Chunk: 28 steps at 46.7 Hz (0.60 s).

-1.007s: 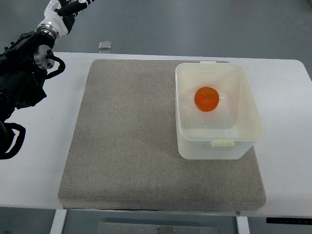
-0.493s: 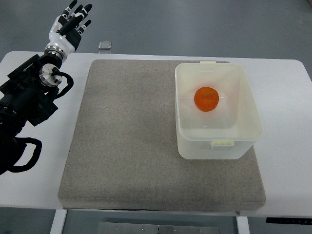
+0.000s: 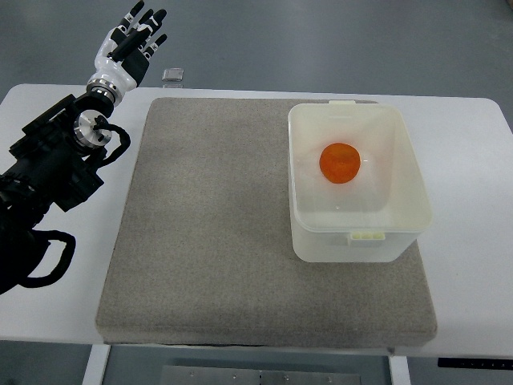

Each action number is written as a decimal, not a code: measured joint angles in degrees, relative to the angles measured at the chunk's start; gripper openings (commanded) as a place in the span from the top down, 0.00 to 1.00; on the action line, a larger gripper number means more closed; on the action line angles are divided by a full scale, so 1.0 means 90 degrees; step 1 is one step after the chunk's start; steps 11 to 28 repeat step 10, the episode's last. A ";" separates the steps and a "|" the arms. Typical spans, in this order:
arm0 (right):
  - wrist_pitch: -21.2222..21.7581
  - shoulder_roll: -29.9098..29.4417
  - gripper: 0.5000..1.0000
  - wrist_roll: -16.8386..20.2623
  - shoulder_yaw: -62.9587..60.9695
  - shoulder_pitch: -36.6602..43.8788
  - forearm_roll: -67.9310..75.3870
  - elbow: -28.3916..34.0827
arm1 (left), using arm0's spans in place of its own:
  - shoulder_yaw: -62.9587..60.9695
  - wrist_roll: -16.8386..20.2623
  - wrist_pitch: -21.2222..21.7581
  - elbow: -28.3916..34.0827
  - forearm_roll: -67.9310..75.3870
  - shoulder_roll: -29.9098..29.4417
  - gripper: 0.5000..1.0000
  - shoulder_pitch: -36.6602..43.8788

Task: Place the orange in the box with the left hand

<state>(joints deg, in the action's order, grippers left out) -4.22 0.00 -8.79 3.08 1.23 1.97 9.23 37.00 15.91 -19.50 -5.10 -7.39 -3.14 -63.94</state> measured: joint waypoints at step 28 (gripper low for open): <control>0.0000 0.0000 0.15 0.0000 0.0000 -0.0002 0.0002 0.0000 | -0.0009 0.0014 0.0097 -0.0001 0.0000 0.0272 0.09 -0.0017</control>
